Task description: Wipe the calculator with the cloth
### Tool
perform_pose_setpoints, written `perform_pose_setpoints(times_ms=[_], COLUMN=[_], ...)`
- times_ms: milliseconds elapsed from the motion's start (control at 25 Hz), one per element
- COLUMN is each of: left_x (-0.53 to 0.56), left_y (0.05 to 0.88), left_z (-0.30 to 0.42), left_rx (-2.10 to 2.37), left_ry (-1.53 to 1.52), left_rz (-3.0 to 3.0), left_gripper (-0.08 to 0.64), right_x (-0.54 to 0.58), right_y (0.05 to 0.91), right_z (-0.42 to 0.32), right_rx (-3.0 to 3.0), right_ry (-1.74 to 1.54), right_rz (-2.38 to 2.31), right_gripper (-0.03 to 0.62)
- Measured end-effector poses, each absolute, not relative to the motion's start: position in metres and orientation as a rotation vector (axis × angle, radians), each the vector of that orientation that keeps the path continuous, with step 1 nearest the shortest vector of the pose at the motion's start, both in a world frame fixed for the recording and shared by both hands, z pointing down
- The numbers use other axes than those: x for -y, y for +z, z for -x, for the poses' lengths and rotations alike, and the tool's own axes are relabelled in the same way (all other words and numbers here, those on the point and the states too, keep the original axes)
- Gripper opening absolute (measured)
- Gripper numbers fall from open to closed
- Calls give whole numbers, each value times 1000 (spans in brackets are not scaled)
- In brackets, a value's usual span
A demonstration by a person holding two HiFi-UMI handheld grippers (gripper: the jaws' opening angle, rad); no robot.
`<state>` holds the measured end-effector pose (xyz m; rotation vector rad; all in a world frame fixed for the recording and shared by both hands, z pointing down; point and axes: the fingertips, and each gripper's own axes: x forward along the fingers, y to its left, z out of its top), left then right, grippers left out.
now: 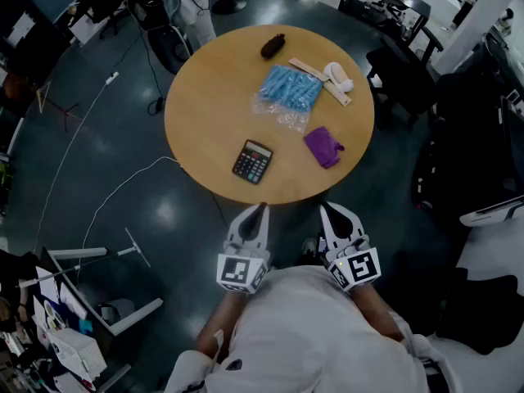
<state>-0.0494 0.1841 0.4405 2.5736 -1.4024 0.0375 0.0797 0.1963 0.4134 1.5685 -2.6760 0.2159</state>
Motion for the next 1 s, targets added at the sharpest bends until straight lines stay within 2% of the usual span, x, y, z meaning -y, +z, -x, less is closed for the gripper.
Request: perform_pose_setpoints(times_ms=[560,1000], left_x=[-181,-172], left_y=[444,460], left_z=[46,21], left_rx=[1410,1448], left_ry=[60,93], left_rz=[-2559,-2505], left_gripper=[12,12], right_x=[-193,-184], right_y=[408,415], right_z=[-86,-117], right_rx=[2748,2816], right_ry=[271,303], right_rz=[-1568,-1452], right_gripper=[15,15])
